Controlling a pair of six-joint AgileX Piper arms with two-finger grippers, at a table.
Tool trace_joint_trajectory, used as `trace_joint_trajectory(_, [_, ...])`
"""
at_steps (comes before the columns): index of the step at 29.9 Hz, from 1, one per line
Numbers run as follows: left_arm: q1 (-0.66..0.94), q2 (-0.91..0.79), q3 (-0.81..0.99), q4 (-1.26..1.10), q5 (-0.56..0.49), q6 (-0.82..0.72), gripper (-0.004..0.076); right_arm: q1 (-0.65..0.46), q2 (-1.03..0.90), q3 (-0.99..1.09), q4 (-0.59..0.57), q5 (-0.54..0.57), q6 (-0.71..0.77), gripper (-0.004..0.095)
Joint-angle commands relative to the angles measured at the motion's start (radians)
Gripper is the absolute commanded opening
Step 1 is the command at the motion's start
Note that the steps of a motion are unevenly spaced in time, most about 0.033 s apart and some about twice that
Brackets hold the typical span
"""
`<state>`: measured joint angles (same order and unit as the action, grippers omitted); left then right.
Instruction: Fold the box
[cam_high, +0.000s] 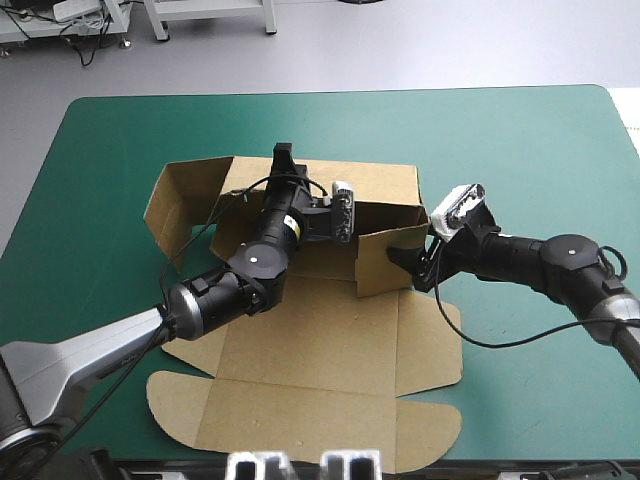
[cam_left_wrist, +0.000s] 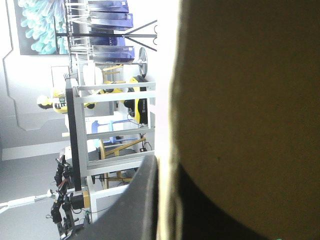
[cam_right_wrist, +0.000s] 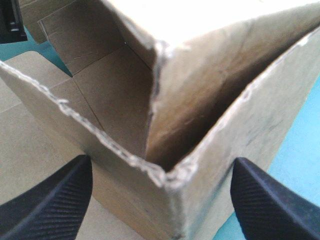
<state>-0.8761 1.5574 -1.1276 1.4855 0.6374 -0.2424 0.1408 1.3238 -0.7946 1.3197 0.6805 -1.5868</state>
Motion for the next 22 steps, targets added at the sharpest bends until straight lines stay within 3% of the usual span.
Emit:
trace_joint_trajectory(1, [-0.009,-0.040,-0.042,0.005,0.033,0.034,0.0014,0.040,-0.022,-0.022,0.061,-0.044,-0.010,0.0705])
trace_joint_trajectory(14, [-0.009,-0.040,-0.042,-0.145,0.131,0.090,0.0013,0.280,-0.022,-0.022,0.050,-0.519,0.086,0.0609])
trace_joint_trajectory(22, [-0.009,-0.040,-0.042,-0.177,0.131,0.090,0.0013,0.296,-0.022,-0.022,0.051,-0.589,0.129,0.0545])
